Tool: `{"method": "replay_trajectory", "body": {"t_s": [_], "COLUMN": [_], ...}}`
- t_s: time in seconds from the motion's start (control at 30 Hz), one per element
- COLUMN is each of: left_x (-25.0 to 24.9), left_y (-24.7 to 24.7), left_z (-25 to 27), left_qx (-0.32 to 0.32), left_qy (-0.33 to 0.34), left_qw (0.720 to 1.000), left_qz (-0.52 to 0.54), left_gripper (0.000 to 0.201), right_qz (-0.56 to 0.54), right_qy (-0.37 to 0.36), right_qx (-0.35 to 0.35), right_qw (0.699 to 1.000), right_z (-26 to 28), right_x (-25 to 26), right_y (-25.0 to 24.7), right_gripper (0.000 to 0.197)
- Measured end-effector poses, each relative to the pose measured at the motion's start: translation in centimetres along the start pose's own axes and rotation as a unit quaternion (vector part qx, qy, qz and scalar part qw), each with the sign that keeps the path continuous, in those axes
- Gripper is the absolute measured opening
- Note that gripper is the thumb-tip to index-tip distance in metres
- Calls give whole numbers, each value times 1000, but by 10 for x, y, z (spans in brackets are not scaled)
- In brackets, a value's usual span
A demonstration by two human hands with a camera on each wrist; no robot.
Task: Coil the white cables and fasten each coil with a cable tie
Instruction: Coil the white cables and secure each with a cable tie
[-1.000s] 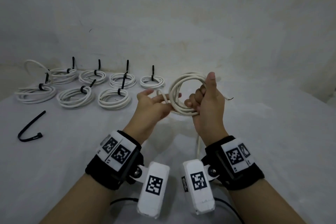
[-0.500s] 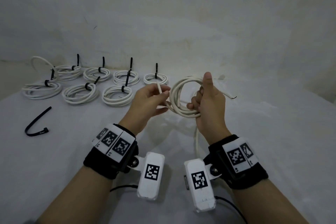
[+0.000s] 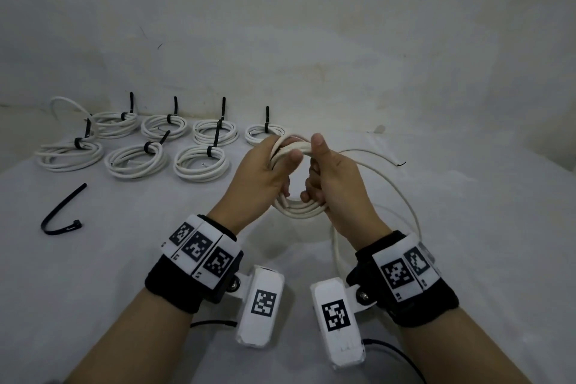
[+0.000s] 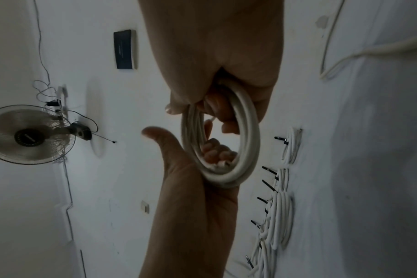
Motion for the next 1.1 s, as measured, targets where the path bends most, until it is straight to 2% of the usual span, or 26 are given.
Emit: {"method": "replay_trajectory", "body": {"t_s": [0.07, 0.1, 0.17, 0.23, 0.33, 0.4, 0.5, 0.57, 0.67, 0.77, 0.83, 0.93, 1.03, 1.1], "left_x": [3, 5, 8, 8, 4, 2, 5, 8, 11, 10, 8, 7, 4, 3], "left_y": [-2, -4, -6, -6, -2, 3, 1, -7, -17, -27, -33, -31, -25, -22], "left_z": [-1, -2, -1, -2, -1, 0, 1, 1, 0, 2, 4, 6, 7, 7], "left_qx": [-18, -28, -37, -35, -13, 9, 3, -35, -86, -140, -167, -180, -170, -168], "left_qy": [3, 2, 0, 2, 9, 12, 12, 9, 10, 15, 21, 19, 21, 23], "left_qw": [1000, 1000, 999, 999, 1000, 1000, 1000, 999, 996, 990, 986, 984, 985, 986], "left_qz": [-1, -1, -3, -1, 10, 13, 4, -5, -10, -3, -6, -6, -1, 0], "left_gripper": [31, 26, 26, 29, 29, 26, 18, 14, 16, 21, 22, 17, 12, 14], "right_qz": [45, 67, 123, 206, 322, 349, 282, 268, 253, 203, 150, 34, -59, -121], "right_qy": [-10, -31, -92, -134, -123, -99, -120, -164, -188, -184, -153, -48, 53, 100], "right_qx": [-14, -26, -56, -83, -80, -47, -43, -71, -94, -93, -60, 20, 89, 116], "right_qw": [999, 997, 987, 966, 935, 931, 951, 947, 944, 957, 975, 998, 993, 981], "right_z": [-1, -2, 3, 6, 3, 0, -1, 1, 3, 3, 2, -1, -3, -3], "right_x": [0, 3, 15, 25, 28, 23, 23, 31, 35, 33, 29, 13, -6, -13], "right_y": [-2, -3, -6, -13, -20, -20, -23, -28, -29, -29, -25, -12, 1, 4], "right_gripper": [58, 52, 38, 48, 56, 51, 25, 15, 12, 17, 19, 31, 48, 51]}}
Point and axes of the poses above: each hand's wrist, its own z-axis away from the middle knuckle, its own y-axis out of the palm, x = y × z, the point moved 9 cm from there along -z, towards the middle knuckle, and after that the axes turned 9 degrees about y, right-handed, at the moved point
